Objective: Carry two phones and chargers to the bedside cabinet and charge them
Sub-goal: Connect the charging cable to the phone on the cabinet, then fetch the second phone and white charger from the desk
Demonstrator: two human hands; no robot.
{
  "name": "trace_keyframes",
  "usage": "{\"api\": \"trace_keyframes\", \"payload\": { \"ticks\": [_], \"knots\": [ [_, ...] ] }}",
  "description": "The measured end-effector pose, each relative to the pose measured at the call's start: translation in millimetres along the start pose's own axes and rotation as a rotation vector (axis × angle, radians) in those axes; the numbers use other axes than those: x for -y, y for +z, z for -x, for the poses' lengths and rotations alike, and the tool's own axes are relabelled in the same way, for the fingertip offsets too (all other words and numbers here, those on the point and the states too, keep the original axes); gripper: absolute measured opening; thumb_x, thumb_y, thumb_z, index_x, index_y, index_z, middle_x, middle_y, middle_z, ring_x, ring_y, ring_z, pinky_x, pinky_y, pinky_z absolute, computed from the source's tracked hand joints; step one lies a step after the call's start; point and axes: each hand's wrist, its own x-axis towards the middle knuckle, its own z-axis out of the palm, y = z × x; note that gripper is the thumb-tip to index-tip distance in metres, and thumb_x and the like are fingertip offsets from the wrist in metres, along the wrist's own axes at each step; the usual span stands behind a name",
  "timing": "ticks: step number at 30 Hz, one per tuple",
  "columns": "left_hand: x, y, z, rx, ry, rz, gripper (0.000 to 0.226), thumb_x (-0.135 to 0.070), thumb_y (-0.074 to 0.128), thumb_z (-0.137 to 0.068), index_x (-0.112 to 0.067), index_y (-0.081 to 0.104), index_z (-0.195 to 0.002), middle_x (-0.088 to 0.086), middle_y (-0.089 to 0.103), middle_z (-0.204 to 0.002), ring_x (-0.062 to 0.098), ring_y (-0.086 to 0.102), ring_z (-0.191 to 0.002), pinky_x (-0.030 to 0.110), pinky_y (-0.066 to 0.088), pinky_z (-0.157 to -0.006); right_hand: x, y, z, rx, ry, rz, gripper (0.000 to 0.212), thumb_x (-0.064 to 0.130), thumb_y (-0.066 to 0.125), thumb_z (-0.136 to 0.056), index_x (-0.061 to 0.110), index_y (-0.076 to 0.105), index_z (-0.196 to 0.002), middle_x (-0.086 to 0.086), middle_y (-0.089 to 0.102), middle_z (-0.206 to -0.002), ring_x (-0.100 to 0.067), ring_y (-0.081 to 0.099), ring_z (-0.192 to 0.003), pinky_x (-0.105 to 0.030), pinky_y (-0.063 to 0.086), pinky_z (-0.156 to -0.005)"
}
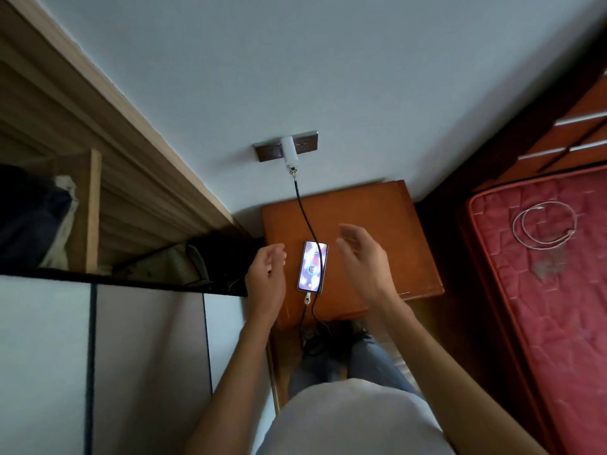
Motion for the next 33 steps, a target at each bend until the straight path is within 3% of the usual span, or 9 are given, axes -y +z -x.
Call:
{"api": "trace_keyframes", "payload": {
  "ticks": [5, 11, 15, 19, 23, 28, 31, 33],
  "knots": [
    [-51.5, -14.3, 22.9, -0.02, 0.119, 0.053, 0.024, -0.026, 0.049, -0.105, -0.018, 0.065, -0.12, -0.001, 0.071, -0.11, 0.013, 0.066, -0.108, 0.047, 0.053, -0.1, 48.5, -26.4, 22.1, 0.047, -0.156, 0.002, 0.035, 0.026, 0.057, -0.099, 0.019, 0.057, -0.133, 0.013, 0.063, -0.116, 0.006, 0.059, -0.101, -0.006, 0.045, -0.084],
    [-110.9, -33.5, 74.7, -0.111, 0.262, 0.103, 0.026, -0.031, 0.051, -0.104, -0.024, 0.062, -0.127, -0.003, 0.067, -0.127, 0.009, 0.06, -0.122, 0.032, 0.047, -0.106, 100.6, -63.9, 43.8, 0.163, -0.359, 0.03, 0.044, 0.034, 0.057, -0.098, 0.019, 0.052, -0.139, 0.003, 0.059, -0.137, -0.01, 0.057, -0.121, -0.031, 0.047, -0.104],
    [-140.3, -32.5, 125.1, -0.256, 0.36, 0.125, 0.028, -0.027, 0.051, -0.104, -0.021, 0.061, -0.13, -0.005, 0.066, -0.129, 0.005, 0.059, -0.122, 0.02, 0.045, -0.102, 127.0, -97.6, 66.4, 0.214, -0.51, 0.0, 0.041, 0.037, 0.058, -0.096, 0.025, 0.054, -0.135, 0.012, 0.058, -0.134, -0.006, 0.054, -0.121, -0.033, 0.045, -0.106],
    [-152.1, -26.9, 177.3, -0.392, 0.418, 0.109, 0.029, -0.029, 0.051, -0.104, -0.022, 0.061, -0.131, -0.015, 0.065, -0.125, -0.011, 0.058, -0.115, 0.003, 0.044, -0.089, 136.2, -129.5, 93.8, 0.283, -0.639, -0.026, 0.035, 0.031, 0.056, -0.098, 0.024, 0.057, -0.132, 0.017, 0.058, -0.124, -0.006, 0.055, -0.12, -0.034, 0.044, -0.107],
    [-159.5, -21.6, 236.2, -0.545, 0.436, 0.143, 0.027, -0.031, 0.05, -0.103, -0.028, 0.062, -0.128, -0.012, 0.067, -0.127, -0.004, 0.06, -0.117, 0.01, 0.046, -0.094, 130.8, -156.1, 128.8, 0.411, -0.736, -0.018, 0.038, 0.031, 0.047, -0.101, 0.023, 0.053, -0.137, 0.015, 0.055, -0.132, -0.008, 0.051, -0.126, -0.035, 0.042, -0.109],
    [-168.3, -19.0, 324.7, -0.725, 0.391, 0.152, 0.032, -0.038, 0.049, -0.1, -0.029, 0.063, -0.127, -0.011, 0.068, -0.127, -0.004, 0.061, -0.116, 0.005, 0.048, -0.088, 131.9, -178.6, 179.5, 0.55, -0.863, -0.04, 0.045, 0.038, 0.044, -0.1, 0.02, 0.05, -0.141, 0.01, 0.054, -0.138, 0.002, 0.047, -0.123, -0.02, 0.039, -0.105],
    [-173.5, -23.0, 378.8, -0.859, 0.383, 0.174, 0.03, -0.043, 0.05, -0.098, -0.035, 0.064, -0.123, -0.019, 0.069, -0.121, -0.007, 0.061, -0.114, 0.007, 0.047, -0.086, 138.1, -185.7, 214.1, 0.622, -0.959, -0.048, 0.044, 0.041, 0.044, -0.101, 0.023, 0.049, -0.141, 0.019, 0.051, -0.129, 0.02, 0.045, -0.108, 0.001, 0.032, -0.091],
    [-175.0, -26.9, 414.1, -0.944, 0.399, 0.172, 0.025, -0.041, 0.051, -0.099, -0.037, 0.065, -0.119, -0.018, 0.07, -0.119, -0.006, 0.061, -0.114, 0.011, 0.046, -0.088, 142.1, -187.9, 240.6, 0.678, -1.005, -0.053, 0.044, 0.043, 0.044, -0.101, 0.027, 0.047, -0.141, 0.024, 0.048, -0.13, 0.027, 0.042, -0.109, 0.003, 0.031, -0.09]
  ]
}}
